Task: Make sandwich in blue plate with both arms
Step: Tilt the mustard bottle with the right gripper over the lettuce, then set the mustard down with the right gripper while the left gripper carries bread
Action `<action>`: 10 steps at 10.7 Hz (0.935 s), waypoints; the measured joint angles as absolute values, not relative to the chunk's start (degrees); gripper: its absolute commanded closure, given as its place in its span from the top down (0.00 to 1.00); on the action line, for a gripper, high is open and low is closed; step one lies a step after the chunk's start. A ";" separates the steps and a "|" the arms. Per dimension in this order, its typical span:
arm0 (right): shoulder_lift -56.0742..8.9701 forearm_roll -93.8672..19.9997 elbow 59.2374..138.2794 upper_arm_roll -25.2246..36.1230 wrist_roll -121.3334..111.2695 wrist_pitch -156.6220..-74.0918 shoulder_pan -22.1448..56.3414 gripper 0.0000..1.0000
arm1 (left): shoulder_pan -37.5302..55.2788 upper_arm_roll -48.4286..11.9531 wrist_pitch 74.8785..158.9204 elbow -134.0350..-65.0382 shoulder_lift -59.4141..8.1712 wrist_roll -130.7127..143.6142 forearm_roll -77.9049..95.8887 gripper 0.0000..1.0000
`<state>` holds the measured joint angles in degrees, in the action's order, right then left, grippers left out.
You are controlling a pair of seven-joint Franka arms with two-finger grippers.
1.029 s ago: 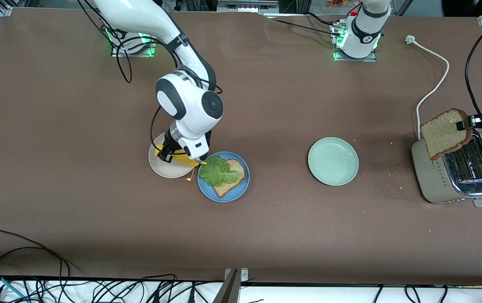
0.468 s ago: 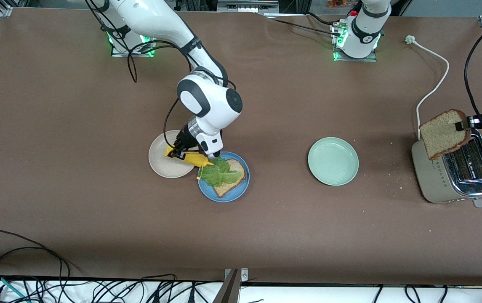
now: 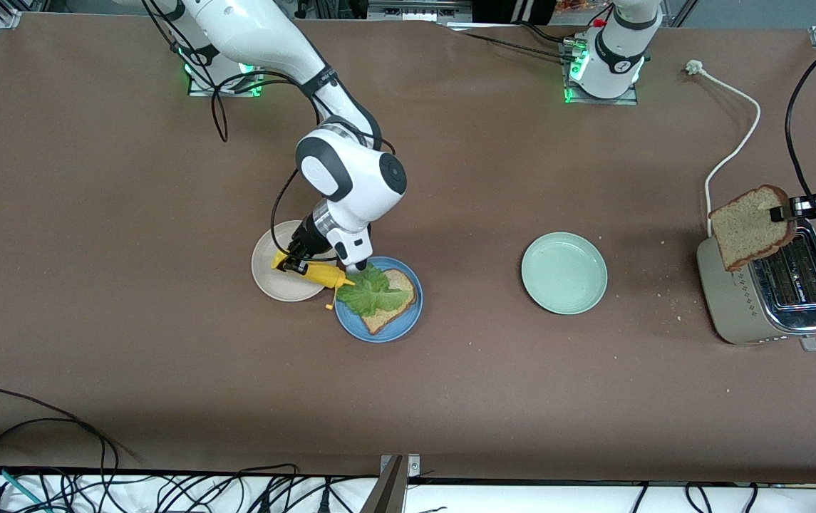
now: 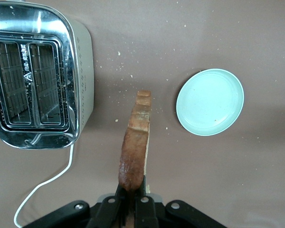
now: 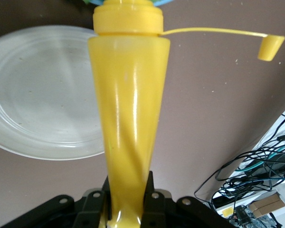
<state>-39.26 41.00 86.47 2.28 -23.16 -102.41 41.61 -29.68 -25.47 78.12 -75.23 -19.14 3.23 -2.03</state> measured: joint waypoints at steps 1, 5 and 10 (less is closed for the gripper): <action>-39.26 41.53 86.45 2.29 -23.16 -102.52 40.99 0.00 | -29.68 -25.47 78.12 -75.23 -19.14 3.23 -2.03 0.00; -39.25 44.65 86.19 -2.79 -24.01 -103.29 33.62 0.00 | -29.56 -25.53 78.12 -75.23 -19.14 3.34 -2.01 0.00; -36.53 31.94 85.33 -8.97 -32.83 -105.39 22.02 0.00 | -24.11 -25.64 80.38 -75.62 -20.47 14.68 3.49 0.00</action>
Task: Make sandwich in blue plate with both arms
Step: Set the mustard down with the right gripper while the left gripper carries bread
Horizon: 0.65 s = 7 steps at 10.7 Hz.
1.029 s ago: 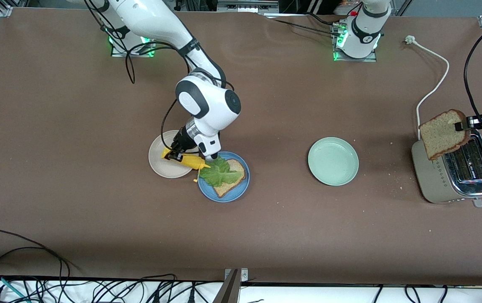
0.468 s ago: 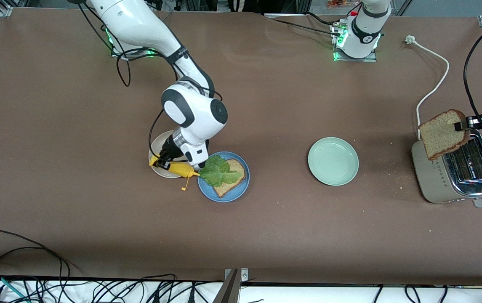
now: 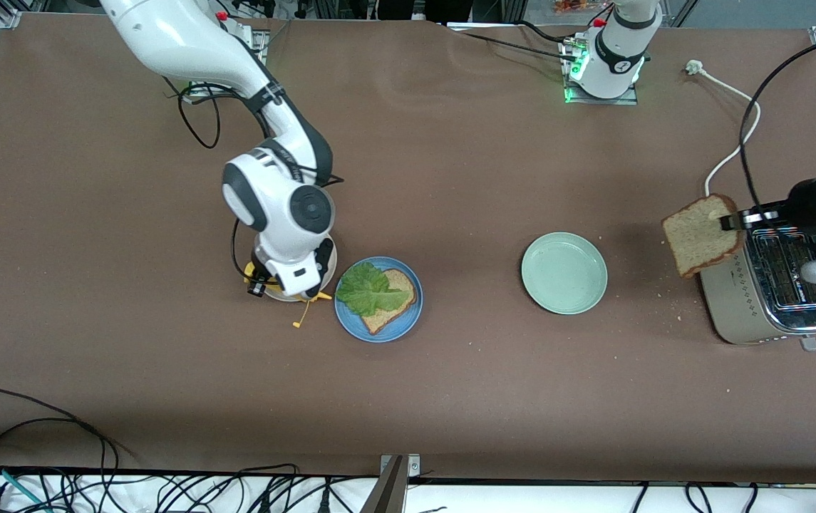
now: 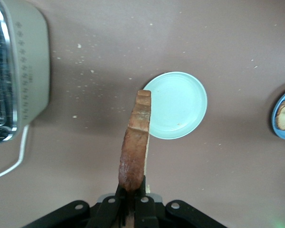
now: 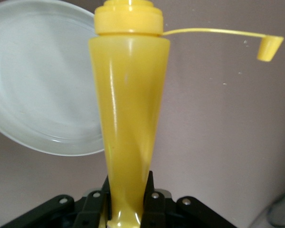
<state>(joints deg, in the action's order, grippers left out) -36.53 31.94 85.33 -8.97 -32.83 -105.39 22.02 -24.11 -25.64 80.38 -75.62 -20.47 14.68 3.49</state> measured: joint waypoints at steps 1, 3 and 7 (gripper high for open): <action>-35.69 25.38 85.32 -9.04 -36.80 -105.74 19.84 0.00 | -23.01 -25.64 81.54 -75.81 -21.24 17.21 4.44 0.00; -34.41 11.52 85.32 -9.10 -46.57 -106.21 14.92 0.00 | -21.48 -25.64 83.95 -76.12 -22.92 20.83 5.65 0.00; -33.47 -6.63 85.46 -9.16 -66.04 -105.52 5.95 0.00 | -15.90 -25.73 89.54 -76.17 -24.39 31.73 8.30 0.00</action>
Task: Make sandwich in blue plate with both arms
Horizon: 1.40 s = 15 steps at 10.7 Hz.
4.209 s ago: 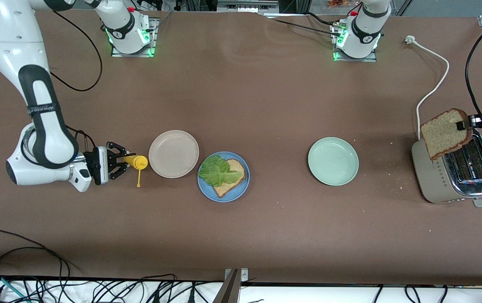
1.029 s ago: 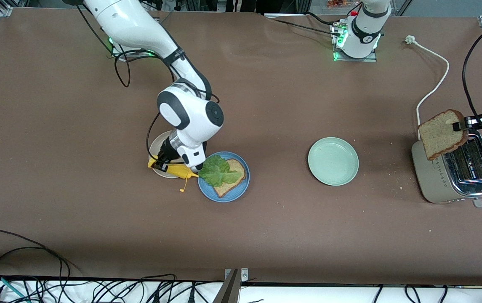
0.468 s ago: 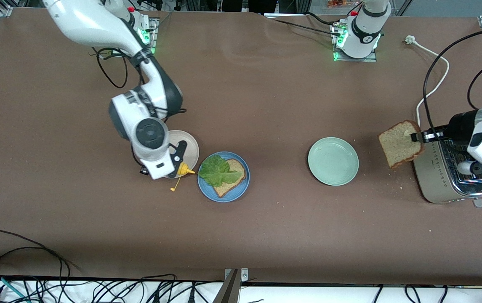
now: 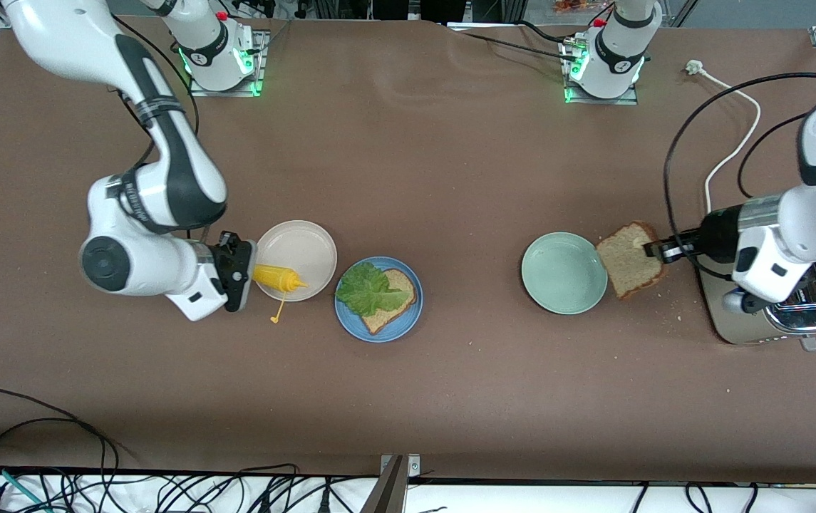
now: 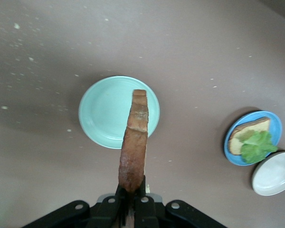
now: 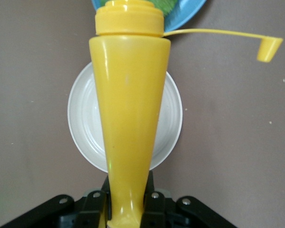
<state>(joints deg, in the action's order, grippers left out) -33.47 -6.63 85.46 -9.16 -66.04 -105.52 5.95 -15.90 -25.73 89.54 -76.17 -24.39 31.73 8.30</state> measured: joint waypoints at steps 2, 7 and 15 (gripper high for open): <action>-34.07 -14.55 85.80 -9.15 -77.45 -103.52 1.28 0.00 | -12.02 -25.79 94.20 -76.23 -25.27 39.06 9.45 0.00; -41.40 -30.57 86.34 -9.25 -103.47 -95.40 -11.27 0.00 | -2.15 -25.89 108.19 -76.30 -29.33 54.48 10.31 0.00; -58.19 -35.03 84.11 -20.75 -125.99 -93.87 -25.24 0.11 | 14.04 -25.72 128.55 -76.19 -35.55 62.34 10.34 0.00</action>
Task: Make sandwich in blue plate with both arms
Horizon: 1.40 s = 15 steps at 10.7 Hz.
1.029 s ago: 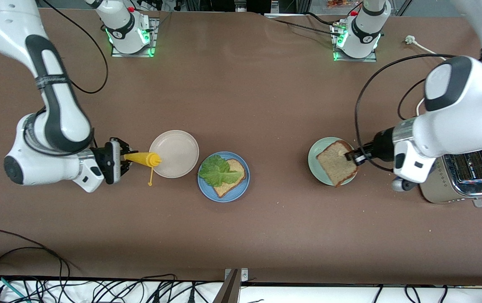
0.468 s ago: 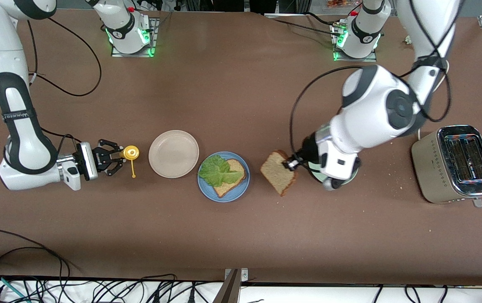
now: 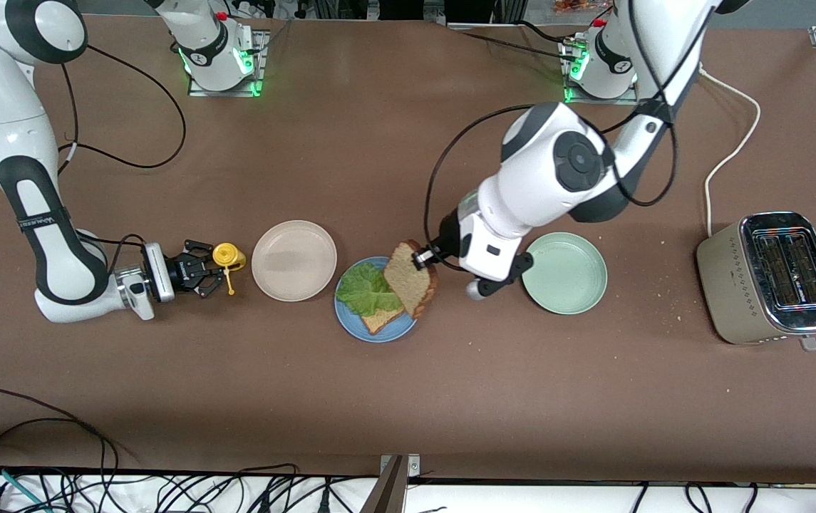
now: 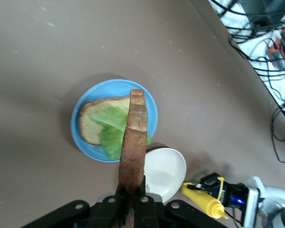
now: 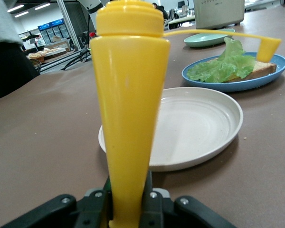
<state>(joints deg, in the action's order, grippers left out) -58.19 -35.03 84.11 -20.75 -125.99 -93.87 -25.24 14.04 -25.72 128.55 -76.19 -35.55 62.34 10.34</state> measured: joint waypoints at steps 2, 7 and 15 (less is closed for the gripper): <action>-59.77 -35.09 82.62 -21.00 -129.01 -93.87 -25.57 0.33 | 17.59 -25.30 136.83 -76.22 -38.77 62.60 10.34 0.00; -60.02 -35.09 80.81 -21.19 -133.28 -93.84 -25.73 1.00 | 22.40 -21.82 141.69 -76.11 -42.69 62.53 10.34 0.00; -60.13 -27.73 76.49 -19.37 -134.37 -93.44 -28.53 1.00 | 27.40 -18.89 145.91 -74.47 -47.91 62.18 10.34 0.00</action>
